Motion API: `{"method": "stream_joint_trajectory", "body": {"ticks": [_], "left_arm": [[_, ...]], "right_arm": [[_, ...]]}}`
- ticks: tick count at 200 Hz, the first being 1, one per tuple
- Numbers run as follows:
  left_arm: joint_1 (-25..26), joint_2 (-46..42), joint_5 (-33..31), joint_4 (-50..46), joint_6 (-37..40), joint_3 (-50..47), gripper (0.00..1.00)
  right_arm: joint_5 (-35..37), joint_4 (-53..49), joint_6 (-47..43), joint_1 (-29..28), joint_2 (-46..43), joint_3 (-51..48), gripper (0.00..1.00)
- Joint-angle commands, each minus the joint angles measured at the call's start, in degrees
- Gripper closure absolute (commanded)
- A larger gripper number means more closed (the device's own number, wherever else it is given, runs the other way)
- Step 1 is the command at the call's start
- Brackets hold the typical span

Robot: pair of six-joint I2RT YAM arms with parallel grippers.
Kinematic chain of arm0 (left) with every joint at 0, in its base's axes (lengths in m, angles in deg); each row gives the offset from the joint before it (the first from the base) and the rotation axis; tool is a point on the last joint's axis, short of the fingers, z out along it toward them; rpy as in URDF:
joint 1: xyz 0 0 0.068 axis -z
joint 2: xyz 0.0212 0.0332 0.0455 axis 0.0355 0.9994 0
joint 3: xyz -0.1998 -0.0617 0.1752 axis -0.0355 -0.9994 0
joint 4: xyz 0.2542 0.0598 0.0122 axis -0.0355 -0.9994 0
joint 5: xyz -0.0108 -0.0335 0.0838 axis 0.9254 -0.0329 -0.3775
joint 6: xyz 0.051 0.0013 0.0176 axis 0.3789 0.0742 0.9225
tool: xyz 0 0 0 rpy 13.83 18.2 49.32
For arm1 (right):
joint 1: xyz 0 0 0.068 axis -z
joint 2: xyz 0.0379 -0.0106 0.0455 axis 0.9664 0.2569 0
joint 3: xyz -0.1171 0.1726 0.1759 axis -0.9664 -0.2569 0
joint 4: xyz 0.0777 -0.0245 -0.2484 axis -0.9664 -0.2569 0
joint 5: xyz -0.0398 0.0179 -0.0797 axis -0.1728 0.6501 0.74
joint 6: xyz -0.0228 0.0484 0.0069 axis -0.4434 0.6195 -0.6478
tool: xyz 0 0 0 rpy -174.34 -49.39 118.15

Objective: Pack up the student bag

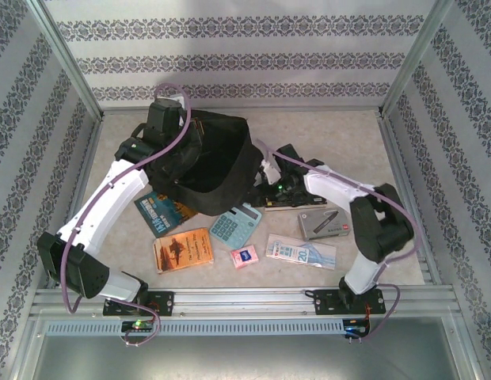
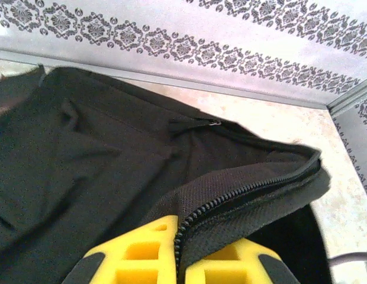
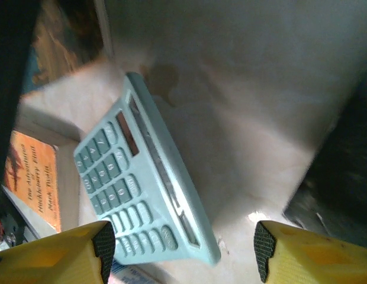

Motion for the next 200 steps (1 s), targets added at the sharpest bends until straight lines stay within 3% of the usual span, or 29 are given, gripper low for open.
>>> {"method": "stream_joint_trajectory", "body": {"ticks": [1, 51, 113, 166, 200], "left_arm": [[-0.28, 0.66, 1.26, 4.12, -4.78, 2.43, 1.0], [-1.35, 1.99, -0.51, 4.77, -6.27, 4.22, 1.0], [-3.25, 2.82, -0.77, 4.56, -7.22, 3.99, 1.0], [-4.66, 2.73, -0.06, 5.26, -8.62, 3.12, 1.0], [-4.82, 2.41, -0.5, 5.1, -8.3, 3.2, 1.0]], "right_arm": [[-4.36, 4.17, -2.67, -1.34, 3.39, 1.39, 0.35], [-3.39, 5.34, -2.05, -2.59, 8.2, 2.65, 0.38], [-6.69, 5.02, -2.25, -3.26, 11.81, 2.11, 0.67], [-5.25, 8.74, -0.49, -2.7, 7.16, -1.98, 0.91], [-1.46, 9.84, 2.58, -0.46, 0.43, -5.18, 1.0]]}}
